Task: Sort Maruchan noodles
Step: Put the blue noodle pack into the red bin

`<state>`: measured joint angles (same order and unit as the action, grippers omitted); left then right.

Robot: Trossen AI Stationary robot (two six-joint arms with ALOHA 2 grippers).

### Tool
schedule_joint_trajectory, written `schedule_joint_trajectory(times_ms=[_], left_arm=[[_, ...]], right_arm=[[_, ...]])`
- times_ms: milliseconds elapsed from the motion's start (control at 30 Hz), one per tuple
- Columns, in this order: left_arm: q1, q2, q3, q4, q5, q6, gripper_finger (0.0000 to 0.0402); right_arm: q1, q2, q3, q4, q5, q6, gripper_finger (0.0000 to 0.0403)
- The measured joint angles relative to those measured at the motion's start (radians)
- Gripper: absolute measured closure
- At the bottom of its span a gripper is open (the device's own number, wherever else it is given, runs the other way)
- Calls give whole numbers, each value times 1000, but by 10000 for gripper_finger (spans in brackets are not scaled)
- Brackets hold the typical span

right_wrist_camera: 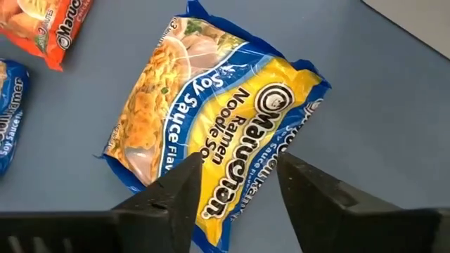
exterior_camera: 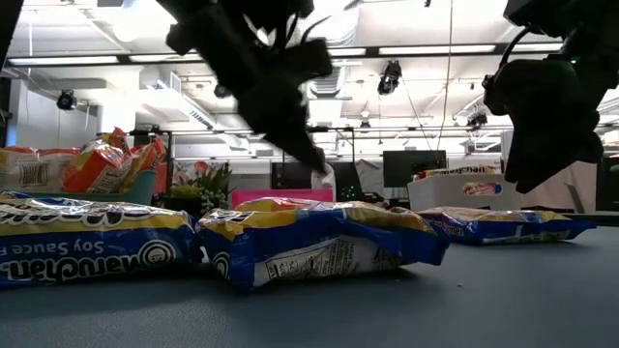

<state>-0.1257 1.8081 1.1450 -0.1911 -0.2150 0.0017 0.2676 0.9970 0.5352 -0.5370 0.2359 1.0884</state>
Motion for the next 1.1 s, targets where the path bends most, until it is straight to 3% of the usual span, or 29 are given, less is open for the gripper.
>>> schedule_joint_trajectory(times_ms=[333,467,767,1100], left_arm=[[0,145,2,578,76,76,402],[1,240,8,725,77,58,402],[2,430,156,748,77,30,402],[13,465,170,725,77,-2,402]], right_arm=[[0,-57,-93,97,1,-25,156],[0,-103,-156,193,1,-6,132],[-2,-216,-285,289,2,58,117],[-2,-284,-377,385,10,119,117]])
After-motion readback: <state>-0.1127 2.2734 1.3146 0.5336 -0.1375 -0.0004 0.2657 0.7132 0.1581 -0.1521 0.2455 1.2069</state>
